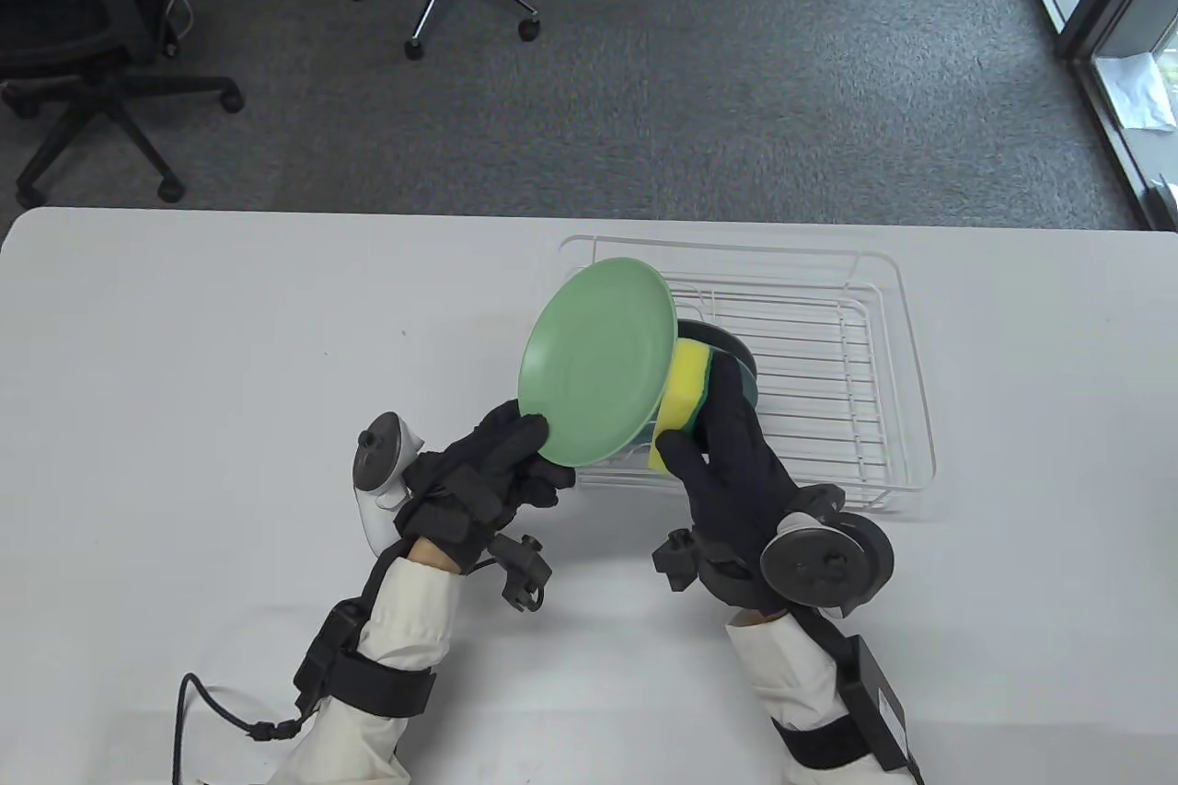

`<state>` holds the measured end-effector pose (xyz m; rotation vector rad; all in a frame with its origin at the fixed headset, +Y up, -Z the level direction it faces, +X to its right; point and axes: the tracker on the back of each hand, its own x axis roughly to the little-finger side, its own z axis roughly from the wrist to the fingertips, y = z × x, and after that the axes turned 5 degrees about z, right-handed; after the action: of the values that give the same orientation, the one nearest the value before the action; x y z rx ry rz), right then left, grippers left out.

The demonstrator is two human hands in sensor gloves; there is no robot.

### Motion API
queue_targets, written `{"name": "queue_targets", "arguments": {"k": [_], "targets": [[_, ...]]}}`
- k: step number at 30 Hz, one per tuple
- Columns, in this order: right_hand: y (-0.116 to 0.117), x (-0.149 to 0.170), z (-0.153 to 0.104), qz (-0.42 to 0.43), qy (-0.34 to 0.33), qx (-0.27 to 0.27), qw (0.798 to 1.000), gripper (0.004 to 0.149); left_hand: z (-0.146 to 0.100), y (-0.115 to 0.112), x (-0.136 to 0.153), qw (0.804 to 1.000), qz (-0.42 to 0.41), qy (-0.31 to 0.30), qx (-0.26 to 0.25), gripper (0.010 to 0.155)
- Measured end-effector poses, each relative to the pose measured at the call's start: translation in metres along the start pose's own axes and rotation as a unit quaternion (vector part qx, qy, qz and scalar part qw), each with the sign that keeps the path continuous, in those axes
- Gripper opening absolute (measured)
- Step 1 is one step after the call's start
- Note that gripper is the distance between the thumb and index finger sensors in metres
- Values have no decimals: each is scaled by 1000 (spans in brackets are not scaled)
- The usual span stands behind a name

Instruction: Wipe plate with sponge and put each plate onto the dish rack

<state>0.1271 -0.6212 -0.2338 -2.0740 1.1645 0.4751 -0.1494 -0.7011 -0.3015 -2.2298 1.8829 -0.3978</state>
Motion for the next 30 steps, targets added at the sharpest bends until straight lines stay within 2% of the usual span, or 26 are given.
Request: {"name": "queue_targets", "arguments": {"k": [3, 7, 17, 24, 30], "targets": [[-4, 5, 1, 9, 20, 14, 1000, 70, 2, -1, 1, 1000, 16, 4, 12, 55], [-7, 14, 2, 63, 59, 16, 996, 69, 3, -5, 2, 999, 46, 7, 19, 54], [-12, 31, 5, 167, 109, -1, 980, 60, 4, -13, 2, 994, 100, 8, 48, 54], [-15, 43, 7, 224, 139, -20, 964, 58, 5, -16, 1, 990, 121, 7, 69, 53], [-15, 59, 9, 276, 178, -66, 942, 58, 5, -21, 2, 986, 143, 8, 88, 51]]}}
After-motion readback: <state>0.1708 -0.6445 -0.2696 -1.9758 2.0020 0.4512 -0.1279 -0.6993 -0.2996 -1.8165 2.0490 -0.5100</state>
